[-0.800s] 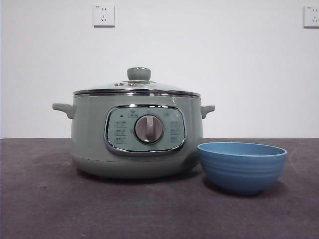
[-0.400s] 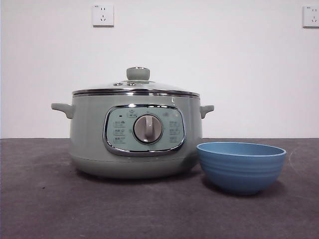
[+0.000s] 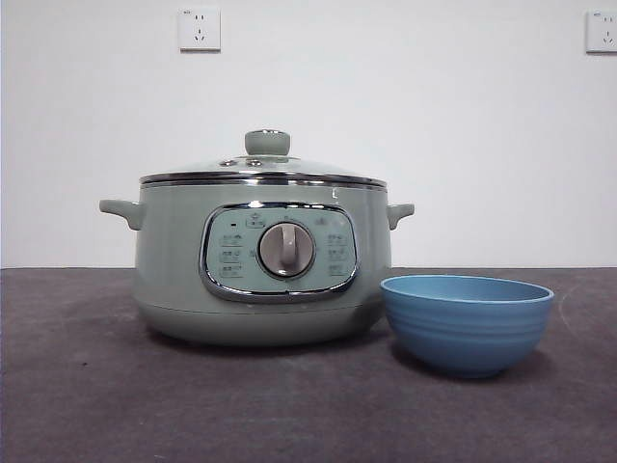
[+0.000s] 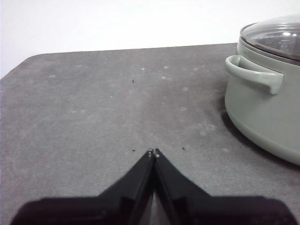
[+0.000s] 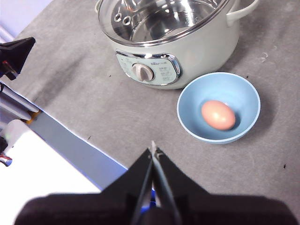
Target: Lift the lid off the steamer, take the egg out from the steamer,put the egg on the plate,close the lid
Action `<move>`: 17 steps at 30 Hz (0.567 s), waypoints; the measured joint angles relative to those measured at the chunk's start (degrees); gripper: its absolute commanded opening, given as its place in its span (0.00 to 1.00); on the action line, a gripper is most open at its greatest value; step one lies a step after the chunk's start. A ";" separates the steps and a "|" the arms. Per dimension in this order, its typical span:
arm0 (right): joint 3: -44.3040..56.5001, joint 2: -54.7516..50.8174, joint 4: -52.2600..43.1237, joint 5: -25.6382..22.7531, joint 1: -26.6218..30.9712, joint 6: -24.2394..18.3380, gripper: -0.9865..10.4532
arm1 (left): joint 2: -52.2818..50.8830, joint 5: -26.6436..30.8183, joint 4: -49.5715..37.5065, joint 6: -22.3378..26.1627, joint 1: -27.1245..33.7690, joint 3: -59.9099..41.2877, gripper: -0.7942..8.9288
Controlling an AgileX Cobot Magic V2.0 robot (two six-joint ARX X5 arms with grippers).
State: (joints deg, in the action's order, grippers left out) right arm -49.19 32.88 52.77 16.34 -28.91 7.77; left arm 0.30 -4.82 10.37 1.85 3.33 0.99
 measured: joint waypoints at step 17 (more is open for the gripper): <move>20.55 -15.43 -32.22 -7.54 19.32 -3.28 0.09 | 0.00 0.00 0.00 -0.02 0.00 0.00 0.08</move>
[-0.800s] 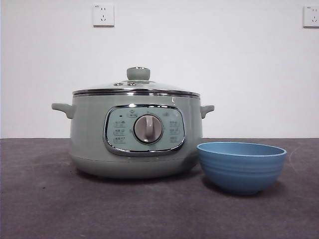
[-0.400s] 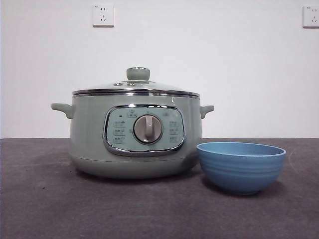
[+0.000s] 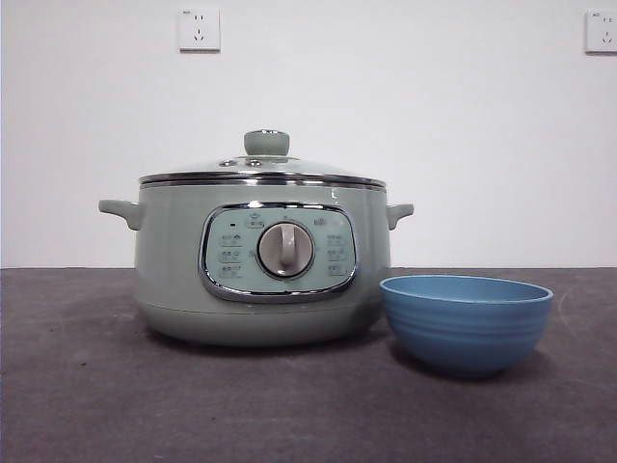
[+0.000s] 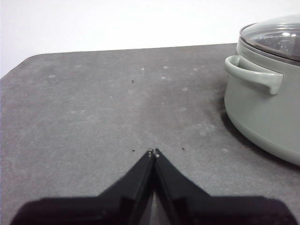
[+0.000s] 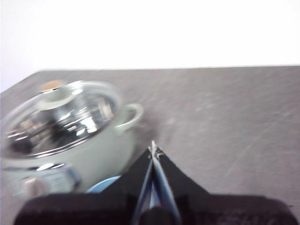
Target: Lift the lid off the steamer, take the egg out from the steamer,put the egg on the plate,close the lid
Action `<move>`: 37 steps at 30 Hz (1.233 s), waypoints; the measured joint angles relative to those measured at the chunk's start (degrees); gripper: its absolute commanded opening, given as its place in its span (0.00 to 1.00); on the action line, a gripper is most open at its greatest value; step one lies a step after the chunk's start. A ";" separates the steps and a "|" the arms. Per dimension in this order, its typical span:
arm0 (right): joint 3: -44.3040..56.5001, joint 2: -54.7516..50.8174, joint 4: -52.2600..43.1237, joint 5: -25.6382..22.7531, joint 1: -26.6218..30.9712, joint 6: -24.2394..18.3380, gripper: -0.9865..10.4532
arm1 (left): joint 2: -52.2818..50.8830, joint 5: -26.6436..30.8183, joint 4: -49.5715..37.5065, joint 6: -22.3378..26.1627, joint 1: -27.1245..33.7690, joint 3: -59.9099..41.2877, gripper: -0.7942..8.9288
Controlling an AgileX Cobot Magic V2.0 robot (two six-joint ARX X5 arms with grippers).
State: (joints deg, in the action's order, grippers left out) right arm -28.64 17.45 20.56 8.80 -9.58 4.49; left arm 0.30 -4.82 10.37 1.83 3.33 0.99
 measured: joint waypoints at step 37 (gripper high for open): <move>27.74 -17.22 -11.50 -0.26 6.60 -1.92 0.09 | 0.00 0.04 0.00 0.00 0.00 0.00 0.08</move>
